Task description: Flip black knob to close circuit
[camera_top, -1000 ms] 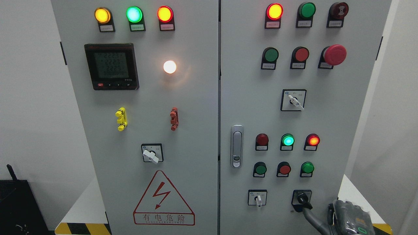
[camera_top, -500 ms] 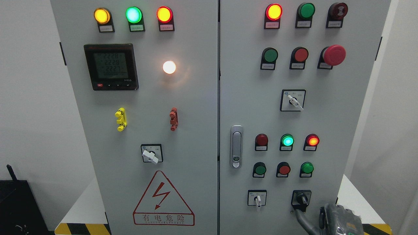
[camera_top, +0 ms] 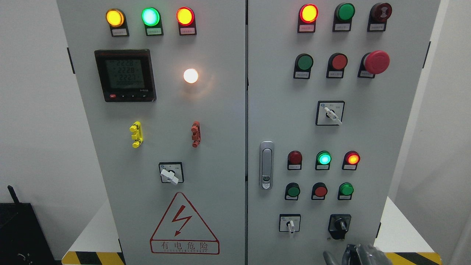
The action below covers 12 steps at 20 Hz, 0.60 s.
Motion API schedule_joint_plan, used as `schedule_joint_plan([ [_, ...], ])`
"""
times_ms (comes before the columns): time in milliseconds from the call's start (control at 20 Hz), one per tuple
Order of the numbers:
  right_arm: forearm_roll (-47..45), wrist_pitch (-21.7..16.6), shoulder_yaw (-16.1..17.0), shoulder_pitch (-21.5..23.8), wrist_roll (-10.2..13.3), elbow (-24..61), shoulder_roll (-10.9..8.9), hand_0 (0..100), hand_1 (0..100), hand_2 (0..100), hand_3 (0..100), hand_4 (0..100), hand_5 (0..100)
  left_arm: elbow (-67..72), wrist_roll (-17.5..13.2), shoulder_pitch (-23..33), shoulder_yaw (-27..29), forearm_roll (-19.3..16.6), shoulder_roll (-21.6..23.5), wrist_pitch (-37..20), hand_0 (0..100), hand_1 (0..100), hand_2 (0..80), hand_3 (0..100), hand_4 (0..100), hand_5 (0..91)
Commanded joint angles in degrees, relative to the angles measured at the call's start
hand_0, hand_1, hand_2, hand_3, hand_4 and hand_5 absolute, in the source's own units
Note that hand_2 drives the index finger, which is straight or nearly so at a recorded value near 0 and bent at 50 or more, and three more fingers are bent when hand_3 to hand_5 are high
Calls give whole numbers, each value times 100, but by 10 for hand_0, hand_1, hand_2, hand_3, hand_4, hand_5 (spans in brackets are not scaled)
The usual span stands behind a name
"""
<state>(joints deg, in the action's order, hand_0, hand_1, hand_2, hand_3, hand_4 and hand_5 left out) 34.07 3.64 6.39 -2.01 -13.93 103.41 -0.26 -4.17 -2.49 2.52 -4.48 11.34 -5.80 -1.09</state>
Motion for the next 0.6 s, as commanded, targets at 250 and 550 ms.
schedule_joint_plan([
  [250, -5750, -232, 1575, 2115, -1225, 1577, 87, 0, 0, 0, 0, 0, 0, 4, 3, 3, 0, 0, 0, 4, 120, 556, 0, 0, 0, 0],
  [550, -6202, -478, 1646, 2459, -1595, 1595, 87, 0, 0, 0, 0, 0, 0, -5, 3, -6, 0, 0, 0, 4, 120, 556, 0, 0, 0, 0],
])
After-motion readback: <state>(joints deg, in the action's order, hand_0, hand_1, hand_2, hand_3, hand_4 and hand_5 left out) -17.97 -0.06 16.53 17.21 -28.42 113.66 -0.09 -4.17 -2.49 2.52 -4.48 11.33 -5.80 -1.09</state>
